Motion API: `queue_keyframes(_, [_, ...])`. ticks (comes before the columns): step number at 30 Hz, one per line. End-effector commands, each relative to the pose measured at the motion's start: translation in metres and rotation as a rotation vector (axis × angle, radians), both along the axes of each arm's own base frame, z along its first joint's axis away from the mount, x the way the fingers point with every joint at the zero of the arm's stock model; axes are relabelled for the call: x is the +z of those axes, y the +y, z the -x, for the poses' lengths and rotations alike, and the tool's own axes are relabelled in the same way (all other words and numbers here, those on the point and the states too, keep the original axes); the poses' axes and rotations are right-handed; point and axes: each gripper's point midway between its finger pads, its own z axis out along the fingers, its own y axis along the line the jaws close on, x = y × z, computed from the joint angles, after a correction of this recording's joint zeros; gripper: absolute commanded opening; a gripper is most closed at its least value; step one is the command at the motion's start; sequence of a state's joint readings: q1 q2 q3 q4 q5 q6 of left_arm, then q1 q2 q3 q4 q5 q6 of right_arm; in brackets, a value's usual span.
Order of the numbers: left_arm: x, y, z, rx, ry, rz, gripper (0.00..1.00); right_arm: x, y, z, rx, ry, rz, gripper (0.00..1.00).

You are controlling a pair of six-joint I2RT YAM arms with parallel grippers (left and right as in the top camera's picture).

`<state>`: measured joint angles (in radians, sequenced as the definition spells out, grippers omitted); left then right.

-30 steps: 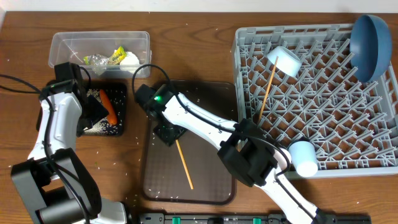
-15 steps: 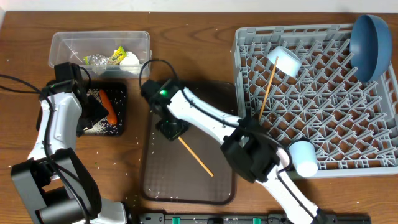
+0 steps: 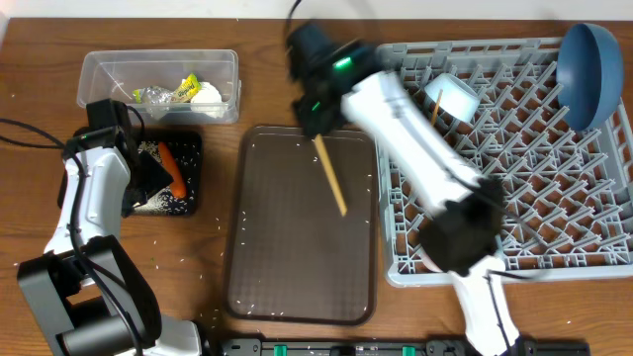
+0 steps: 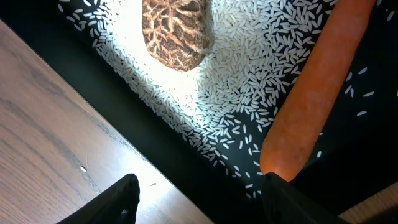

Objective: Sort waste into correct bins and load items into the dishwasher rack
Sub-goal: 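Lower the chopstick into the rack beside the first, release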

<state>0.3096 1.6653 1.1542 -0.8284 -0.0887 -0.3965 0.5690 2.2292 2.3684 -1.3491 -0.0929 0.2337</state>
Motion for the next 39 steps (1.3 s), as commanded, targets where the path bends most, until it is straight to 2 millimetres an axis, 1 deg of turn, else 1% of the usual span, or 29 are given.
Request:
queue_keyframes(1, [-0.002,0.001,0.002,0.01,0.006,-0.003,0.64,0.03,-0.055,-0.022,-0.152,-0.057,0.008,0.01])
queue_keyframes(3, [-0.002,0.001,0.002,0.01,0.006,-0.003,0.64,0.027,-0.085,-0.029,-0.212,-0.029,0.026,0.01])
queue_keyframes(6, [-0.002,0.001,0.002,0.01,0.006,-0.003,0.64,0.016,-0.123,-0.034,-0.281,0.022,0.055,0.01])
queue_keyframes(9, [-0.002,0.001,0.002,0.01,0.006,-0.003,0.64,0.004,-0.151,-0.04,-0.304,0.046,0.079,0.01])
queue_keyframes(11, [-0.002,0.001,0.002,0.011,0.006,-0.003,0.64,-0.003,-0.164,-0.043,-0.328,0.056,0.091,0.01])
queue_keyframes(17, [-0.002,0.001,0.002,0.01,0.006,-0.003,0.64,-0.032,-0.193,-0.052,-0.378,0.058,0.158,0.01])
queue_keyframes(21, [-0.002,0.001,0.002,0.01,0.006,-0.003,0.64,-0.049,-0.202,-0.057,-0.383,0.052,0.177,0.01])
queue_keyframes(22, [-0.002,0.001,0.002,0.01,0.006,-0.003,0.64,-0.053,-0.204,-0.058,-0.375,0.05,0.182,0.04])
queue_keyframes(23, [-0.002,0.001,0.002,0.01,0.006,-0.003,0.64,-0.055,-0.206,-0.058,-0.375,0.05,0.189,0.13])
queue_keyframes(24, [-0.002,0.001,0.002,0.01,0.006,-0.003,0.64,-0.057,-0.207,-0.059,-0.376,0.05,0.193,0.34])
queue_keyframes(25, [-0.002,0.001,0.002,0.01,0.006,-0.003,0.64,-0.058,-0.207,-0.058,-0.376,0.052,0.194,0.58])
queue_keyframes(26, [-0.002,0.001,0.002,0.01,0.006,-0.003,0.64,-0.058,-0.208,-0.058,-0.375,0.053,0.194,0.72])
queue_keyframes(27, [-0.002,0.001,0.002,0.01,0.006,-0.003,0.64,-0.059,-0.208,-0.058,-0.375,0.055,0.195,0.79])
queue_keyframes(28, [-0.002,0.001,0.002,0.01,0.006,-0.003,0.64,-0.059,-0.208,-0.057,-0.375,0.056,0.196,0.82])
queue_keyframes(30, [-0.002,0.001,0.002,0.01,0.006,-0.003,0.64,-0.059,-0.208,-0.057,-0.375,0.059,0.197,0.82])
queue_keyframes(31, [-0.002,0.001,0.002,0.01,0.006,-0.003,0.64,-0.059,-0.209,-0.056,-0.375,0.06,0.197,0.8])
queue_keyframes(34, [-0.002,0.001,0.002,0.01,0.005,-0.003,0.64,-0.059,-0.209,-0.056,-0.377,0.061,0.197,0.69])
queue_keyframes(36, [-0.002,0.001,0.002,0.01,0.005,-0.003,0.64,-0.059,-0.208,-0.056,-0.378,0.063,0.196,0.59])
queue_keyframes(39, [-0.002,0.001,0.002,0.01,0.005,-0.003,0.64,-0.064,-0.205,-0.055,-0.371,0.068,0.199,0.54])
